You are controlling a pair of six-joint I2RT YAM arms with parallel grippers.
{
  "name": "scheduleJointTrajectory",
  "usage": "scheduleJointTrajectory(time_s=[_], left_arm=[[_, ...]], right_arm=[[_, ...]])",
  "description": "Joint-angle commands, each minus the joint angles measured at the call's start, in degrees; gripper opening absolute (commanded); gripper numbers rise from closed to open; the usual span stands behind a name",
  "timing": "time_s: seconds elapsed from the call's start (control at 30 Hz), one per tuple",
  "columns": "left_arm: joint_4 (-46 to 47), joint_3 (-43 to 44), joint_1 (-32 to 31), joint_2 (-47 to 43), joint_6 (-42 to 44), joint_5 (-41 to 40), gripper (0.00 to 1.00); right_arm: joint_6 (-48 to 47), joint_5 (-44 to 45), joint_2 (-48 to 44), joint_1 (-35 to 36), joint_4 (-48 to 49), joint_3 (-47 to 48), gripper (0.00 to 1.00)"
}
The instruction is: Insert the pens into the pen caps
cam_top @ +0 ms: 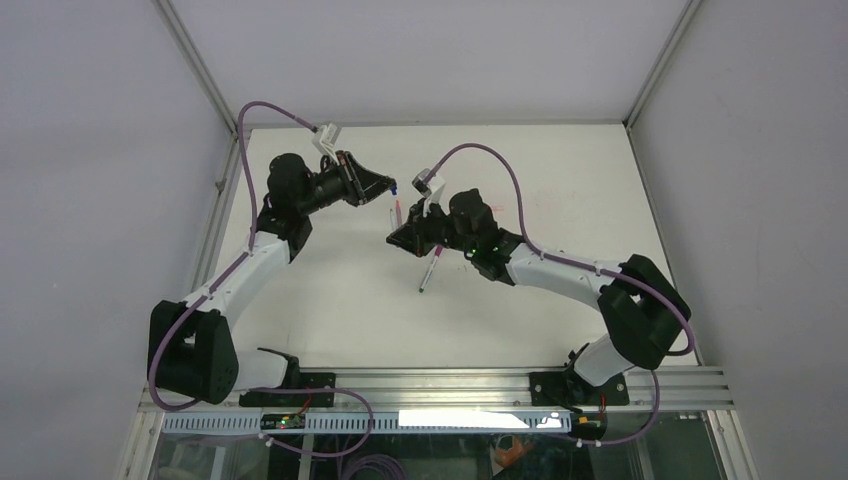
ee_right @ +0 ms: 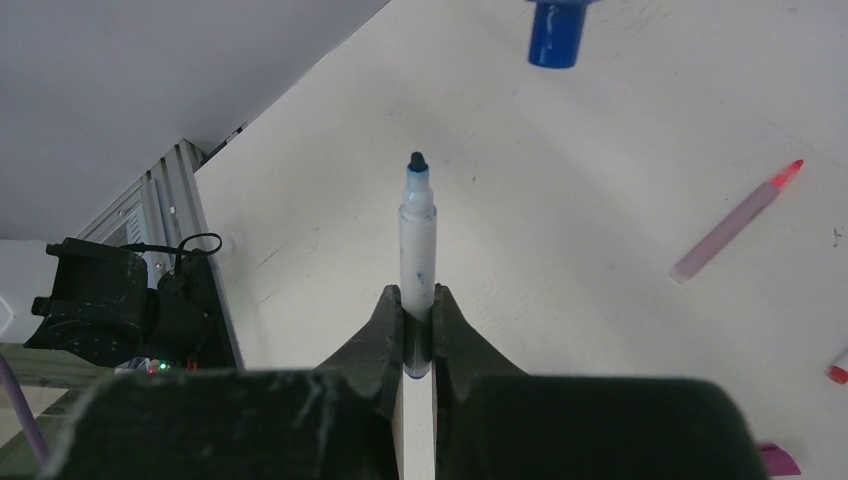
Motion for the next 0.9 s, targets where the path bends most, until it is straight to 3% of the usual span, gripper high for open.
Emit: scheduleJointTrajectory(time_s=[0.0, 0.87], left_arm=[[4.2, -1.2, 0.1, -3.4, 1.5, 1.8, 0.00], [4.8, -1.3, 0.1, -3.8, 3.2, 2.2, 0.00]], right_arm=[[1.6, -1.3, 0.5, -1.1, 3.5, 2.7, 0.00], [4.9, -5.3, 1.8, -3.1, 1.6, 5.8, 0.00]])
